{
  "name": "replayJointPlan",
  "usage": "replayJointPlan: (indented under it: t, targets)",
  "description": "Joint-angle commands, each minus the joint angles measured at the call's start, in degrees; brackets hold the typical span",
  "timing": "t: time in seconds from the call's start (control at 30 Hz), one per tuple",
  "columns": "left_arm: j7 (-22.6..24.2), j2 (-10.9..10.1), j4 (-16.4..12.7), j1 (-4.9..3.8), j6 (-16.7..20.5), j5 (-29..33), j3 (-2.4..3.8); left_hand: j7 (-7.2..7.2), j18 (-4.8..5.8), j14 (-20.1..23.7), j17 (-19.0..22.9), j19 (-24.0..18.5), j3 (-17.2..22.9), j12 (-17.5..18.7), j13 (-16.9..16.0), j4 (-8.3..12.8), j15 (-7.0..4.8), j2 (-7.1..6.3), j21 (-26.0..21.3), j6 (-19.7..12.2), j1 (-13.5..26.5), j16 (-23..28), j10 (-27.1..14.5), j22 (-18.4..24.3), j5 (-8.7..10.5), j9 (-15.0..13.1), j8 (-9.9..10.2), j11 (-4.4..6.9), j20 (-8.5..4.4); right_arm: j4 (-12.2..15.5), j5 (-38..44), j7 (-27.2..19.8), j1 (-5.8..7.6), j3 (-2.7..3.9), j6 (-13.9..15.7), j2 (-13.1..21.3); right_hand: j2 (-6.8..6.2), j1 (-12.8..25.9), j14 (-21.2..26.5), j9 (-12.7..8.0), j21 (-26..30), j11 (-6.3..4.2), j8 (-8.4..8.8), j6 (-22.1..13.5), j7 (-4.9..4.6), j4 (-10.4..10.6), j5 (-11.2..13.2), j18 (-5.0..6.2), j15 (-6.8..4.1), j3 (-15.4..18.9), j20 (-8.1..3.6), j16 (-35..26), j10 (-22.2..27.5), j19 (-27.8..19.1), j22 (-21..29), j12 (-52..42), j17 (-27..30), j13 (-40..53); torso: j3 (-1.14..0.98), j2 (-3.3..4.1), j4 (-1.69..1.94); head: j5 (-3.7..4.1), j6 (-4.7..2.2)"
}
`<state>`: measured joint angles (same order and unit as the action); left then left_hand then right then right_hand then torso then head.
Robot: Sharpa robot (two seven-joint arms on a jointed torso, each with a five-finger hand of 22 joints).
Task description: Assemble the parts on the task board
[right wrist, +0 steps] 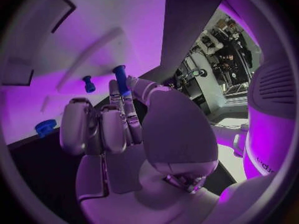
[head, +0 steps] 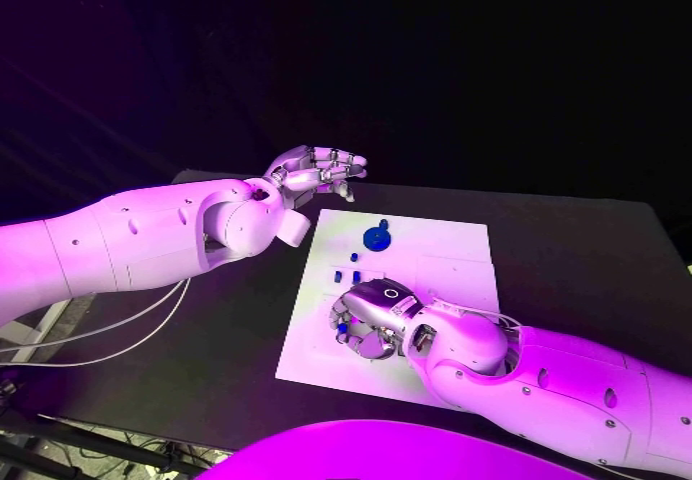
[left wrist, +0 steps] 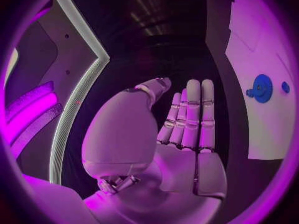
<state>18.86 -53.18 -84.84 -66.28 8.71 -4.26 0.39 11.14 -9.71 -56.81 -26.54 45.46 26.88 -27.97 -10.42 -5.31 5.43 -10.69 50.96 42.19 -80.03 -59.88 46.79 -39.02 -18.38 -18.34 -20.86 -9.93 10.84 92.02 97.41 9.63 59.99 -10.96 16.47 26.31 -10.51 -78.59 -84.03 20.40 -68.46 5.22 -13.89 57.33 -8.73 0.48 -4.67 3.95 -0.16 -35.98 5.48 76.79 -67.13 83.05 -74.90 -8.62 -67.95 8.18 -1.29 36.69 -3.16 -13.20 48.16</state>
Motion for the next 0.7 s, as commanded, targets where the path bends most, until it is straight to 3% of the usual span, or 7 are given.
replayJointPlan:
  t: [0.03, 0.27, 0.43, 0.57, 0.63, 0.67, 0.7]
  targets:
    - [0.1, 0.1, -0.1, -0.04, -0.9, -0.1, 0.03, 2.91, -0.76, 0.3, 0.1, 0.3, 0.0, -0.3, 0.1, -0.3, -0.02, 0.36, -0.3, -0.3, -0.2, -0.4, -0.4, 0.1, 0.04, 0.1, -0.2, -0.04, 0.01, -0.1, 0.2, -0.7, -0.36, -0.32, -1.1, -0.1, -1.32, 1.9, -1.4, -0.3, 2.6, 0.11, 0.84, -1.7, -0.17, 0.1, -0.1, 0.3, 0.66, 0.5, 0.42, -0.1, 2.2, -1.0, -9.2, 1.3, 0.1, -0.7, 0.0, -0.02, -0.01, 0.27, -0.06]
    - [-0.4, 0.1, -0.1, -0.04, -1.1, 0.0, 0.03, 2.93, -0.76, 0.4, 0.1, 0.3, 0.0, -0.3, 0.1, -0.4, 0.01, 0.36, -0.4, -0.4, -0.1, -0.4, -0.4, 0.2, 0.05, 0.1, -0.3, -0.07, 0.04, 0.3, 0.0, -0.4, -0.38, -0.35, 1.4, 1.0, -3.03, 3.1, -0.5, -0.7, 7.6, 1.09, 2.29, -5.4, -0.54, 0.2, 0.3, 1.17, 1.49, 2.2, 1.39, -1.4, 8.2, -2.7, -7.8, 2.8, 2.2, -2.2, -0.04, -0.03, 0.01, 0.26, 0.04]
    - [-0.5, 0.0, 0.0, -0.04, -1.2, 0.1, 0.03, 2.93, -0.76, 0.4, 0.1, 0.3, -0.1, -0.4, 0.1, -0.4, 0.02, 0.36, -0.4, -0.4, -0.1, -0.4, -0.5, 0.2, 0.06, 0.1, -0.3, -0.07, 0.04, 1.1, -0.5, -0.6, -0.38, -0.35, 3.1, 2.3, -3.05, 3.1, -0.1, -1.1, 10.1, 1.44, 3.26, -8.0, -1.08, 0.8, 0.5, 1.56, 1.8, 5.4, 1.75, -2.1, 11.0, -3.4, -7.1, 1.8, 3.4, -2.8, -0.05, -0.04, -0.06, 0.26, 0.03]
    - [-0.6, 0.0, 0.0, -0.03, -1.2, 0.1, 0.02, 2.94, -0.76, 0.4, 0.1, 0.3, -0.1, -0.4, 0.1, -0.4, 0.02, 0.35, -0.4, -0.4, -0.1, -0.4, -0.5, 0.2, 0.06, 0.1, -0.3, -0.08, 0.05, 2.2, -1.2, -1.1, -0.33, -0.33, 5.0, 3.7, -1.11, 0.4, 0.4, -1.0, 12.6, 1.78, 3.17, -9.5, -1.1, 3.3, -0.6, 1.88, 2.08, 15.3, 2.04, -2.7, 14.8, -3.6, -6.3, -1.5, 4.7, -3.5, -0.08, -0.06, -0.04, 0.31, -0.1]
    - [-0.6, 0.0, 0.1, -0.03, -1.2, 0.1, 0.01, 2.94, -0.76, 0.4, 0.1, 0.4, -0.1, -0.4, 0.1, -0.4, 0.02, 0.33, -0.4, -0.5, -0.1, -0.4, -0.5, 0.2, 0.06, 0.1, -0.4, -0.08, 0.05, 3.4, -1.8, -1.5, -0.16, -0.28, 6.5, 4.8, -0.05, -3.9, 0.8, -1.1, 14.9, 2.13, 2.94, -10.5, -0.76, 7.6, -0.8, 2.14, 2.43, 23.0, 2.31, -3.1, 18.2, -4.0, -5.6, -4.3, 5.8, -3.9, -0.06, -0.05, -0.05, 0.55, -0.3]
    - [-0.6, 0.0, 0.1, -0.03, -1.3, 0.1, 0.01, 2.94, -0.76, 0.4, 0.1, 0.4, -0.1, -0.4, 0.1, -0.5, 0.03, 0.32, -0.4, -0.5, -0.1, -0.4, -0.5, 0.2, 0.06, 0.1, -0.4, -0.08, 0.05, 3.9, -2.2, -1.7, 0.0, -0.24, 7.2, 5.3, -0.11, -6.1, 1.0, -1.0, 15.6, 2.35, 2.73, -10.7, -0.69, 10.4, -0.8, 2.28, 2.6, 25.5, 2.37, -3.2, 19.3, -4.1, -5.4, -5.7, 6.3, -3.9, -0.06, -0.08, -0.06, 0.71, -0.38]
    - [-0.6, 0.0, 0.1, -0.03, -1.3, 0.1, 0.0, 2.94, -0.76, 0.4, 0.1, 0.4, -0.1, -0.4, 0.1, -0.5, 0.03, 0.32, -0.4, -0.5, -0.1, -0.4, -0.5, 0.2, 0.06, 0.1, -0.4, -0.08, 0.05, 4.5, -2.6, -2.0, 0.2, -0.18, 7.9, 5.9, -0.57, -6.9, 1.1, -1.1, 16.6, 2.38, 2.73, -11.0, -0.6, 11.9, -0.8, 2.35, 2.61, 26.4, 2.5, -3.4, 20.3, -4.3, -5.2, -6.0, 6.6, -4.1, -0.04, -0.09, -0.06, 0.85, -0.42]
